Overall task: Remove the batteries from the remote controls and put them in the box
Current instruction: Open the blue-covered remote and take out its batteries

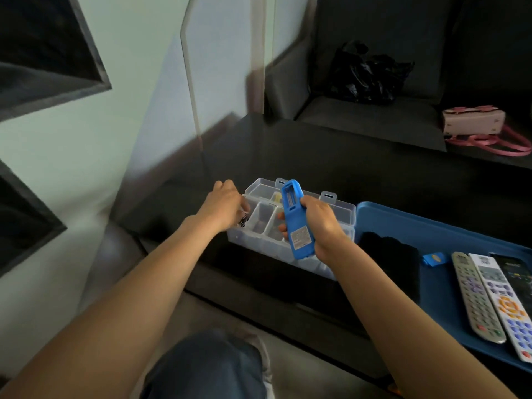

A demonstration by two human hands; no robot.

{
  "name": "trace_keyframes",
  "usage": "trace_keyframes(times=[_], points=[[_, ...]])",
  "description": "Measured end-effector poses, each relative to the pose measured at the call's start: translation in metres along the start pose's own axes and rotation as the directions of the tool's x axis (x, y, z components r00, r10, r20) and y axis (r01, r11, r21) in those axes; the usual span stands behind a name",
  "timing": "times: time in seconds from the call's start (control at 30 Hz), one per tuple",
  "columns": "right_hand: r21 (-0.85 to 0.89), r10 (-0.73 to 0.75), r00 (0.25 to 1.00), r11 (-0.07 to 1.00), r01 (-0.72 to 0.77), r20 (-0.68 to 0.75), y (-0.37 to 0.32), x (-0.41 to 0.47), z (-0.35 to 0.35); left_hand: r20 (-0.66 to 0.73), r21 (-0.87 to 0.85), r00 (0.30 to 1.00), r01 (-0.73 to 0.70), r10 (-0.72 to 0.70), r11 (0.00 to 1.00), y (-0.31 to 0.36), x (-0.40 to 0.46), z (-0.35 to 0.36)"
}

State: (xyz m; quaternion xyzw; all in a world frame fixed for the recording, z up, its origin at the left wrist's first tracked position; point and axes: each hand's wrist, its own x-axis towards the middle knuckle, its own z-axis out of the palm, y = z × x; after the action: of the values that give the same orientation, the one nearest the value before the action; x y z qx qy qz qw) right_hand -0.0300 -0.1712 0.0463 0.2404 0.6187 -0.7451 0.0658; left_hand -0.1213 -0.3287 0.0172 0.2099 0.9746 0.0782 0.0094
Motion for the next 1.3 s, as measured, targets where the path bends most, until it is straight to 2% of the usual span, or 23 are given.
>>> trace_keyframes(times=[0.13, 0.27, 0.53, 0.7, 0.83, 1.0, 1.1, 1.3], points=[[-0.049, 0.02, 1.0, 0.999, -0.021, -0.008, 0.005, 0.012, 0.014, 0.132, 0.131, 0.988, -0.103, 0.085, 0.986, -0.006, 0.009, 0.001], [-0.059, 0.021, 1.0, 0.998, -0.021, -0.009, 0.006, 0.018, 0.021, 0.111, 0.257, 0.985, -0.157, 0.133, 0.954, -0.005, 0.017, 0.006], [-0.111, 0.03, 1.0, 0.993, -0.03, -0.005, 0.008, 0.023, 0.025, 0.054, 0.177, 0.989, -0.145, 0.137, 0.974, -0.007, 0.019, 0.007], [-0.108, 0.033, 0.999, 0.994, -0.033, 0.001, 0.009, 0.023, 0.026, -0.045, 0.115, 0.997, -0.059, 0.065, 0.992, -0.002, 0.014, 0.012], [-0.127, 0.036, 0.999, 0.991, -0.036, -0.002, 0.01, 0.024, 0.027, -0.048, 0.11, 0.997, -0.053, 0.059, 0.993, 0.001, 0.009, 0.011], [-0.135, 0.043, 0.999, 0.99, -0.042, 0.001, 0.01, 0.025, 0.026, 0.045, 0.232, 0.992, -0.121, 0.113, 0.965, 0.012, 0.006, 0.003], [-0.141, 0.044, 0.999, 0.989, -0.044, 0.0, 0.009, 0.025, 0.027, 0.092, 0.329, 0.991, -0.119, 0.093, 0.937, 0.019, 0.008, 0.002], [-0.147, 0.056, 0.998, 0.988, -0.056, -0.004, 0.009, 0.026, 0.027, 0.061, 0.348, 0.997, -0.066, 0.048, 0.935, 0.021, 0.012, 0.003]])
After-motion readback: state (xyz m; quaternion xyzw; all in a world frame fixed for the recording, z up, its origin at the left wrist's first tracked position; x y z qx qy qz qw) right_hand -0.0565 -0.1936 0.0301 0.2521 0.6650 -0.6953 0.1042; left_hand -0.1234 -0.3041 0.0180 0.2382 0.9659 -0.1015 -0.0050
